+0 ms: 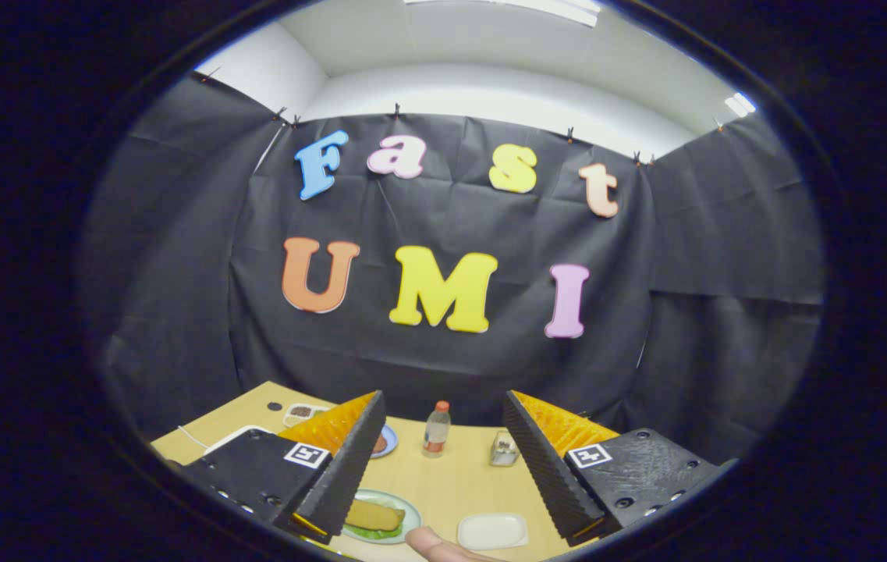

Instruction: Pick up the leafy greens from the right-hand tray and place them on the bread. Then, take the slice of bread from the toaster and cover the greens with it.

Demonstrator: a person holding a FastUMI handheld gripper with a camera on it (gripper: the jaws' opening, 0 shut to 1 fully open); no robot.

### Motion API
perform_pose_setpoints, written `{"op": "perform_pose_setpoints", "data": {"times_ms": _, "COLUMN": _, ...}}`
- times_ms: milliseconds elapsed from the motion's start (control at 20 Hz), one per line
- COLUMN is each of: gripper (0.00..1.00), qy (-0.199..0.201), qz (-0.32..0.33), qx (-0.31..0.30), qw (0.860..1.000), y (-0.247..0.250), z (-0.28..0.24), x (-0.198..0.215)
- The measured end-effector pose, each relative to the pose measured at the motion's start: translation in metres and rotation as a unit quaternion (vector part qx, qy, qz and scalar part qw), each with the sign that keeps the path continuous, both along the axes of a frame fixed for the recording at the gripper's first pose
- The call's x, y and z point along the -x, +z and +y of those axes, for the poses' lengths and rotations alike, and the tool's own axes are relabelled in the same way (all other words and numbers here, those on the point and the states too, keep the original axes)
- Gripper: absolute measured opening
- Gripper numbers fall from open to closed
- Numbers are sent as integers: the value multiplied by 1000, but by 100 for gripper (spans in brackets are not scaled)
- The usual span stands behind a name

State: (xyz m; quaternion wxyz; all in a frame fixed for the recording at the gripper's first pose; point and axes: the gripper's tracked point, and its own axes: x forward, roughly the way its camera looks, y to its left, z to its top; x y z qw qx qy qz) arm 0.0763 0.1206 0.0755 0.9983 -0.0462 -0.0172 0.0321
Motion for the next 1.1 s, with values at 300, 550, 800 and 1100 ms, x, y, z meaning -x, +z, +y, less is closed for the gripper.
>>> {"op": "perform_pose_setpoints", "data": {"times_ms": 300, "gripper": 95, "qy": 0, "qz": -60, "qx": -18, "qw": 998, "y": 32, "z": -18, "x": 40}}
{"op": "perform_pose_setpoints", "data": {"times_ms": 550, "gripper": 95, "qy": 20, "qz": -45, "qx": -44, "qw": 998, "y": 15, "z": -28, "x": 70}}
{"op": "perform_pose_setpoints", "data": {"times_ms": 800, "gripper": 95, "qy": 49, "qz": -17, "qx": -31, "qw": 998, "y": -19, "z": -28, "x": 72}}
{"op": "perform_pose_setpoints", "data": {"times_ms": 1100, "gripper": 95, "qy": 53, "qz": 15, "qx": -34, "qw": 998, "y": -41, "z": -40, "x": 59}}
